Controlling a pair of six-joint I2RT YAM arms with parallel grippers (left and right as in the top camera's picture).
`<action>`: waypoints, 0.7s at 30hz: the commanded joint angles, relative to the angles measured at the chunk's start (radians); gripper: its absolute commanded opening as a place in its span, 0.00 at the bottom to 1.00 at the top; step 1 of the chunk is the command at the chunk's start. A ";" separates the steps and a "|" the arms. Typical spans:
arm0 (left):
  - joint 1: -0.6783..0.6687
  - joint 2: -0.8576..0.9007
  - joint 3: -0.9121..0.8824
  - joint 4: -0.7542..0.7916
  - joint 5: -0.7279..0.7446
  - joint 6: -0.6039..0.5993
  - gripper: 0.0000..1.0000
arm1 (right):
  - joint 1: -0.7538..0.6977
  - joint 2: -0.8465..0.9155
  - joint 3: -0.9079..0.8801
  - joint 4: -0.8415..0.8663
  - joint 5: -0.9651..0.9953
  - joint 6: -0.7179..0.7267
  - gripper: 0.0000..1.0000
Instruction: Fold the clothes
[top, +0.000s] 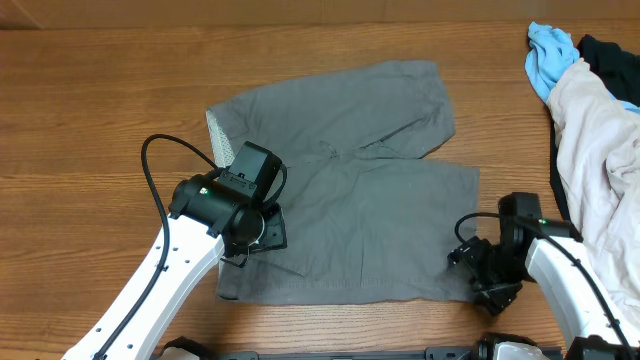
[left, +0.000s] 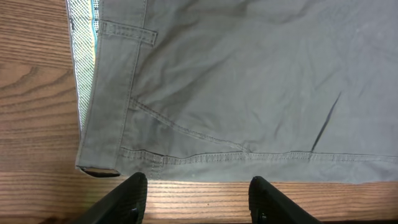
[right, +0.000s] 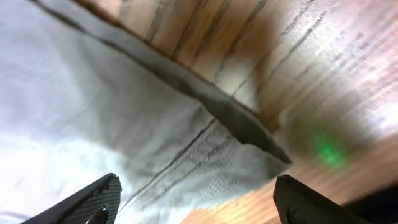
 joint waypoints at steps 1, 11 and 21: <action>-0.002 0.004 0.000 0.009 0.000 -0.006 0.56 | -0.008 -0.009 0.057 -0.031 0.006 -0.007 0.84; -0.002 0.004 0.000 0.018 0.000 -0.006 0.57 | -0.007 -0.009 0.018 -0.053 -0.002 0.070 0.79; -0.002 0.004 0.000 0.007 0.004 -0.006 0.65 | -0.007 -0.009 -0.089 0.100 -0.020 0.092 0.73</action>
